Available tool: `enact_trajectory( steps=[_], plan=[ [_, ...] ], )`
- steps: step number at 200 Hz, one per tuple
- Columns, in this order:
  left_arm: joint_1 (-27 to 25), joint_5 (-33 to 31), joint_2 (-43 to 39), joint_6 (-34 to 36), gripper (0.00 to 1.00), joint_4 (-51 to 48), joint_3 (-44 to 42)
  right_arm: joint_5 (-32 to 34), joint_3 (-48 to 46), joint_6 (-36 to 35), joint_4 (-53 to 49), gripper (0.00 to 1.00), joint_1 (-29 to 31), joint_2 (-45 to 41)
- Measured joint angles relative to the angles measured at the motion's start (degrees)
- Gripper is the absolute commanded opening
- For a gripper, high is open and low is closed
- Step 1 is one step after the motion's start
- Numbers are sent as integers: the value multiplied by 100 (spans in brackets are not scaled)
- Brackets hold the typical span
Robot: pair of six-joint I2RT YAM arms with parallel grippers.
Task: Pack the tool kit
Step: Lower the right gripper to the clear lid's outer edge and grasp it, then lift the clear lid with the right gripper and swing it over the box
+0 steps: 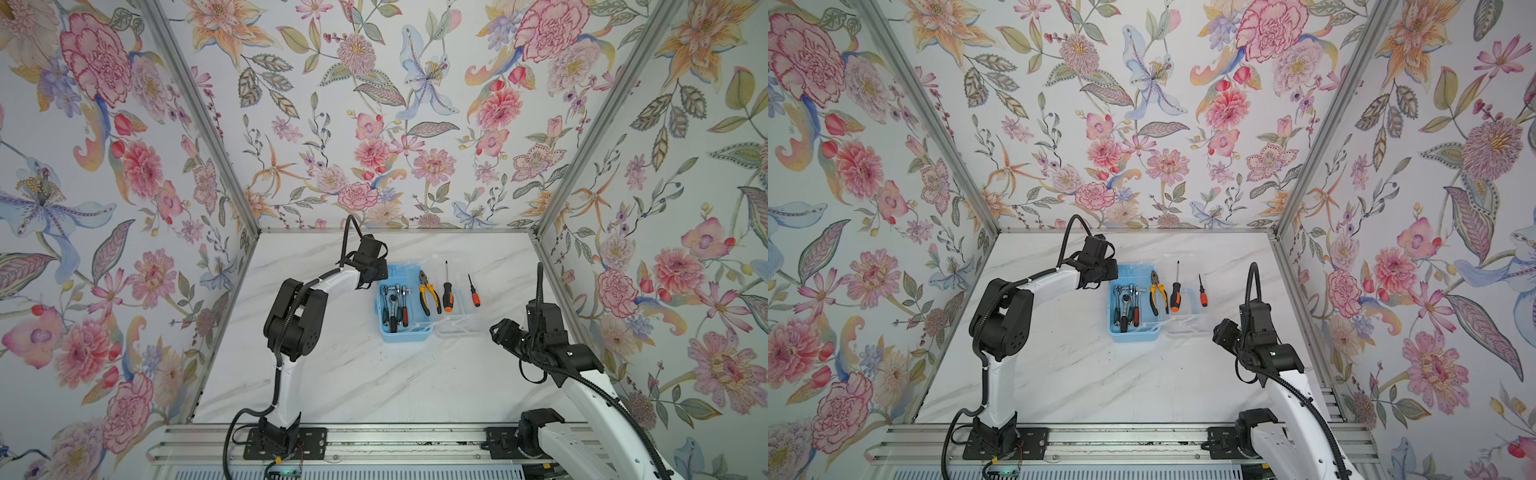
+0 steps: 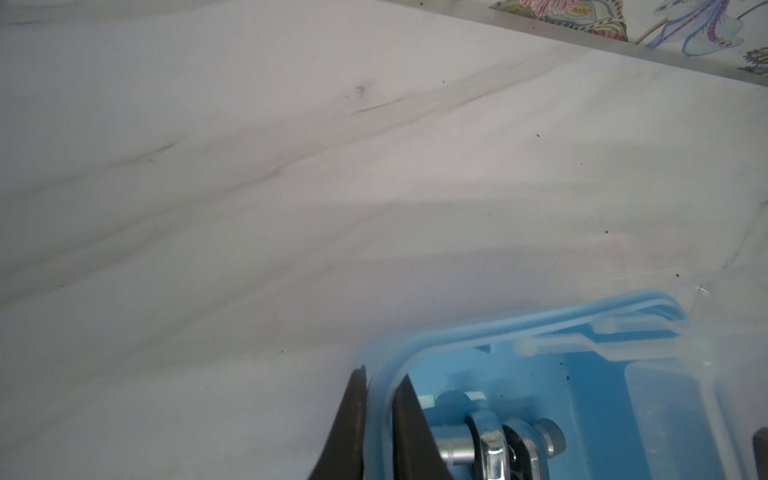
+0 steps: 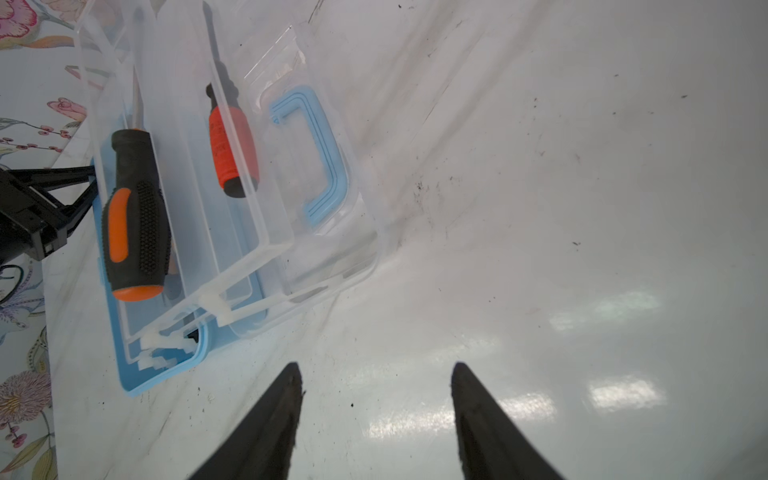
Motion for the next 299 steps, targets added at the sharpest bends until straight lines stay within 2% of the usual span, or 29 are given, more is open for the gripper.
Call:
enact_trajectory(
  steps=[24,102,143,160,243,272,294,299],
  plan=[
    [122,-33,-48,11,0,59,-85,-129,-114,37,457,47,-46,354],
    [125,-31,-46,39,0,31,-57,-444,-286,26,2055,40,-61,1309],
    [125,-28,-46,50,0,31,-57,-535,-328,-59,2527,39,-61,1827],
    [125,-24,-46,48,0,31,-57,-570,-376,-120,2715,35,-61,1989],
    [131,15,2,48,0,9,7,-662,-595,-352,3864,27,-2,2830],
    [146,68,9,50,0,7,20,-671,-599,-422,4190,20,101,3093],
    [157,96,13,50,0,15,26,-658,-632,-525,4325,0,116,3191],
    [160,87,22,52,0,37,33,-678,-645,-568,4352,0,114,3191]
  ],
)
